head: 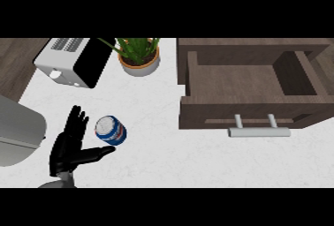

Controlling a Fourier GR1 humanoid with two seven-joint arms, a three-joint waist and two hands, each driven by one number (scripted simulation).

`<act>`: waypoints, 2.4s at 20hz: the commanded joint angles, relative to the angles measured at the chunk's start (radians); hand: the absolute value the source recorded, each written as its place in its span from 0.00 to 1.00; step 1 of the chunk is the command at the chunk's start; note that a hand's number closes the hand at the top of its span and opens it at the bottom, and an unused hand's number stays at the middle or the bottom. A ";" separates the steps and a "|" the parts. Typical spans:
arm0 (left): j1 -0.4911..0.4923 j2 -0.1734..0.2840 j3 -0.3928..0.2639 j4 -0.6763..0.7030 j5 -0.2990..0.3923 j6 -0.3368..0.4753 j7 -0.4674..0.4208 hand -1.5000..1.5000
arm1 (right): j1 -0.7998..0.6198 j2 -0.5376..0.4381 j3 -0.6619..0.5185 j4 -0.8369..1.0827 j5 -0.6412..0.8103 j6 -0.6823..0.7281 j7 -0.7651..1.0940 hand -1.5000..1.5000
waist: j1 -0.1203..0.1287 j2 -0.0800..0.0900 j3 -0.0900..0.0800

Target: Pick up the can, place it into the drawer and close the drawer

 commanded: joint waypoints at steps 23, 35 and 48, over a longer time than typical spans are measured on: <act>-0.283 -0.008 0.110 0.615 0.104 -0.116 -0.293 0.00 | -0.028 0.015 -0.097 -0.044 -0.067 0.054 0.100 0.00 | -0.004 0.001 0.000; -0.323 -0.026 0.047 0.500 0.140 -0.232 -0.241 1.00 | 0.020 0.059 -0.081 -0.079 -0.109 0.043 0.118 0.00 | -0.002 -0.001 0.000; -0.269 -0.052 -0.026 0.192 0.188 -0.068 -0.129 1.00 | 0.078 0.060 -0.085 -0.059 -0.114 0.086 0.059 0.00 | 0.000 -0.003 0.001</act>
